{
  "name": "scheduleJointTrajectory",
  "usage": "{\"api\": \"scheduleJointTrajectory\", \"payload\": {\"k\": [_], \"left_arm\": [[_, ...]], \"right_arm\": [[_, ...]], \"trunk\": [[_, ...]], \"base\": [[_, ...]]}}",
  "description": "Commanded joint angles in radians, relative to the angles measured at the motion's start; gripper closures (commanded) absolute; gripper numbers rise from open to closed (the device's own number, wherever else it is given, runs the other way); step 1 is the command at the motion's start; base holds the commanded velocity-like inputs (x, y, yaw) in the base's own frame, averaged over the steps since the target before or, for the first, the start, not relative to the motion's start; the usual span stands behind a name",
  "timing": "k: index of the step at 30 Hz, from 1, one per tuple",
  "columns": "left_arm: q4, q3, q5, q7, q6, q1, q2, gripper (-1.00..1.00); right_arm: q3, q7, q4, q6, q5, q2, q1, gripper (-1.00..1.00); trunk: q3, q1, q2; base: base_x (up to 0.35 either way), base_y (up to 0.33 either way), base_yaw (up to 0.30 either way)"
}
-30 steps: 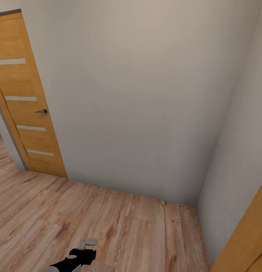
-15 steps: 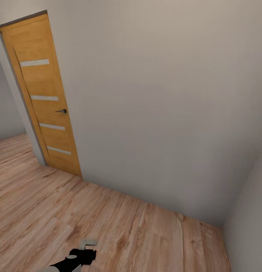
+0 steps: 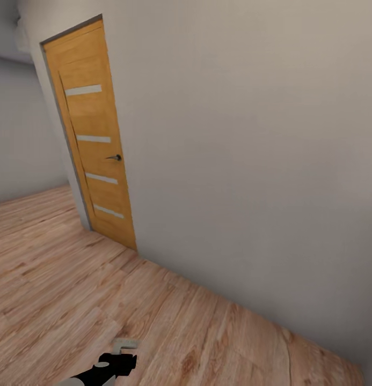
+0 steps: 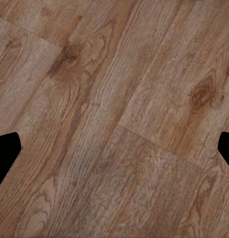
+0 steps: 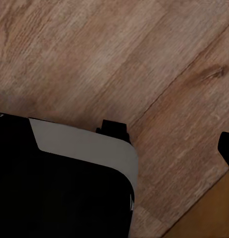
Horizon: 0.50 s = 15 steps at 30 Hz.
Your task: Move the two storage containers from the living room to the garage. In the garage, place one container on the floor and stack the other container on top of it (either order is fine).
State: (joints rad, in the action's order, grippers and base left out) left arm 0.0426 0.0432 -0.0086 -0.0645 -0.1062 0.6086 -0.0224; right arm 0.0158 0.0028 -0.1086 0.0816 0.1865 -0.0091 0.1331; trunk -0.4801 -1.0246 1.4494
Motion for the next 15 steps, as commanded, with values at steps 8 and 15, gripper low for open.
{"api": "scheduleJointTrajectory", "payload": {"k": [8, 15], "left_arm": [[0.005, 0.004, -0.001, -0.004, -0.007, 0.002, -0.001, -1.0], [0.004, 0.004, -0.001, -0.004, -0.007, 0.002, -0.001, -1.0]], "right_arm": [[0.001, 0.0, 0.001, 0.003, 0.005, 0.0, 0.0, -1.0], [0.001, 0.0, 0.0, 0.003, 0.005, -0.001, 0.0, -1.0]], "trunk": [[-0.001, 0.0, 0.001], [-0.001, 0.0, 0.001]], "base": [[0.213, -0.024, 0.283], [0.176, -0.085, 0.283]]}}
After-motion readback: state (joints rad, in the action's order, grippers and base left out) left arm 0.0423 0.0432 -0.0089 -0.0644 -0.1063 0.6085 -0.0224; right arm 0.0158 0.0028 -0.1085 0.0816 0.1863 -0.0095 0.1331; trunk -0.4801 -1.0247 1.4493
